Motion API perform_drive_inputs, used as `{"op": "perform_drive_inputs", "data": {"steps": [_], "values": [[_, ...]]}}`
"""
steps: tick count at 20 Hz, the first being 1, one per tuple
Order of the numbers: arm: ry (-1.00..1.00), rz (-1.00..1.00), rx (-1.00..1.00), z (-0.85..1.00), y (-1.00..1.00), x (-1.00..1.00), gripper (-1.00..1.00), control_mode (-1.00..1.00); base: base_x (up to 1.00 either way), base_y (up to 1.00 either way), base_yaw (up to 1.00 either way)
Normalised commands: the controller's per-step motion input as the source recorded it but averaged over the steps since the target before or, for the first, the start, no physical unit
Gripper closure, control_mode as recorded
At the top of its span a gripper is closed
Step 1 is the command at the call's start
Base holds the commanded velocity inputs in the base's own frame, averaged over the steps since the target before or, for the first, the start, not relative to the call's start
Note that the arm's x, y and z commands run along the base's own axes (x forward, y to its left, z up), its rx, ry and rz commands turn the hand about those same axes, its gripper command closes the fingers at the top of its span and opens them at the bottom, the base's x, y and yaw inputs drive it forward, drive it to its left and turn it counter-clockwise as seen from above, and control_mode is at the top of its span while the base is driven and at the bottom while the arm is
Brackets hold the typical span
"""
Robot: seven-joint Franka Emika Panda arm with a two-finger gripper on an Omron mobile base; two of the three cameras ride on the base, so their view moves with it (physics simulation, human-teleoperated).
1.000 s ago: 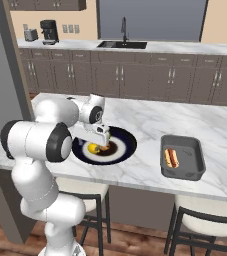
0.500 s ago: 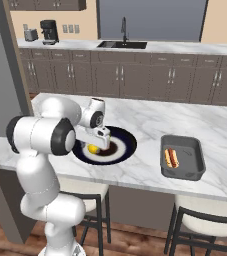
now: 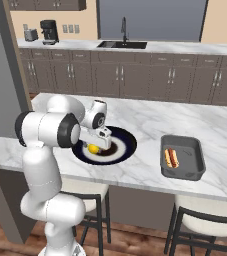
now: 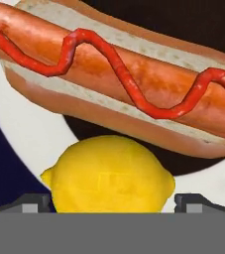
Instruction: Place one cooked food and one vegetable from the large plate to each tupperware container.
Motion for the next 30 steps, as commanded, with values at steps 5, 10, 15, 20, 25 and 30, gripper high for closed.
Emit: {"op": "perform_drive_inputs", "data": {"steps": [5, 10, 15, 20, 25, 30], "values": [[0.01, 0.00, 0.00, -0.17, 0.00, 0.10, -1.00, -1.00, 0.00, 0.00, 0.00], [0.00, 0.00, 0.00, -0.14, 0.00, 0.01, 1.00, -1.00, 0.00, 0.00, 0.00], [0.00, 0.00, 0.00, 0.00, 0.00, -0.18, 1.00, -1.00, 0.00, 0.00, 0.00], [0.00, -0.01, 0.00, 0.08, -0.08, -0.36, 1.00, -1.00, 0.00, 0.00, 0.00], [-0.03, -0.03, 0.00, 0.64, -0.30, -0.52, 1.00, -1.00, 0.00, 0.00, 0.00], [-0.03, -0.02, -0.01, 0.79, -0.71, -0.13, 1.00, -1.00, 0.00, 0.00, 0.00]]}}
